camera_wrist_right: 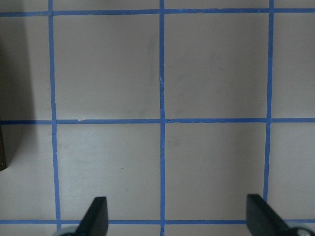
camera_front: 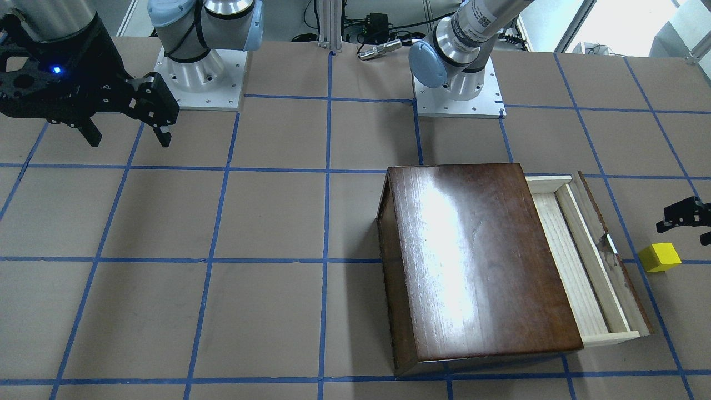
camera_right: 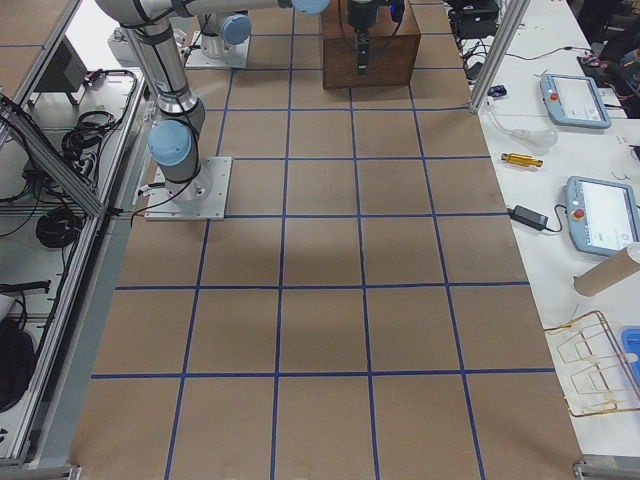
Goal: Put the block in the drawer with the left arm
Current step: 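Release the handle and move the left gripper over the yellow cube, then lower the left gripper and grasp the yellow cube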
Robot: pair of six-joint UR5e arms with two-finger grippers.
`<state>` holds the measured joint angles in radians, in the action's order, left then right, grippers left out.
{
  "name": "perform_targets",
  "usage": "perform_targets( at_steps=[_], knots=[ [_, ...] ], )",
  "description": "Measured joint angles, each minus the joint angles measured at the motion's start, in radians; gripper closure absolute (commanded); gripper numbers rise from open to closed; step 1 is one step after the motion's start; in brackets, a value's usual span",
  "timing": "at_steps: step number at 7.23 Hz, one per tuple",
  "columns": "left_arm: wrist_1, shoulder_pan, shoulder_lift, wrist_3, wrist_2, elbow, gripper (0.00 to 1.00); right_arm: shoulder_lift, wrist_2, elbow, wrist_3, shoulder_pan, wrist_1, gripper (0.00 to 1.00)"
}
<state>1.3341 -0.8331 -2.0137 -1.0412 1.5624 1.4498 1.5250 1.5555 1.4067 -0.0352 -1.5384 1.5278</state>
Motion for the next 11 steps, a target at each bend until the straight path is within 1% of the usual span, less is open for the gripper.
perform_targets(
  at_steps=[2, 4, 6, 7, 9, 11],
  knots=[
    [-0.029, 0.011, -0.014, -0.267, 0.028, 0.004, 0.00, 0.001, 0.000, 0.000, 0.000, 0.000, 0.000, 0.00],
    [-0.105, 0.018, -0.033, -0.558, 0.058, 0.015, 0.00, 0.001, 0.000, 0.000, 0.000, 0.000, 0.000, 0.00],
    [-0.167, 0.026, -0.058, -0.849, 0.060, 0.020, 0.00, 0.001, 0.001, 0.000, 0.000, 0.000, 0.000, 0.00],
    [-0.202, 0.036, -0.071, -0.960, 0.052, 0.033, 0.00, 0.001, 0.001, 0.000, 0.000, 0.000, 0.000, 0.00],
    [-0.283, 0.049, -0.083, -1.106, 0.022, 0.085, 0.00, 0.001, 0.001, 0.000, 0.000, 0.000, 0.000, 0.00],
    [-0.305, 0.062, -0.085, -1.188, -0.007, 0.117, 0.00, 0.000, 0.001, 0.000, 0.000, 0.000, 0.000, 0.00]
  ],
)
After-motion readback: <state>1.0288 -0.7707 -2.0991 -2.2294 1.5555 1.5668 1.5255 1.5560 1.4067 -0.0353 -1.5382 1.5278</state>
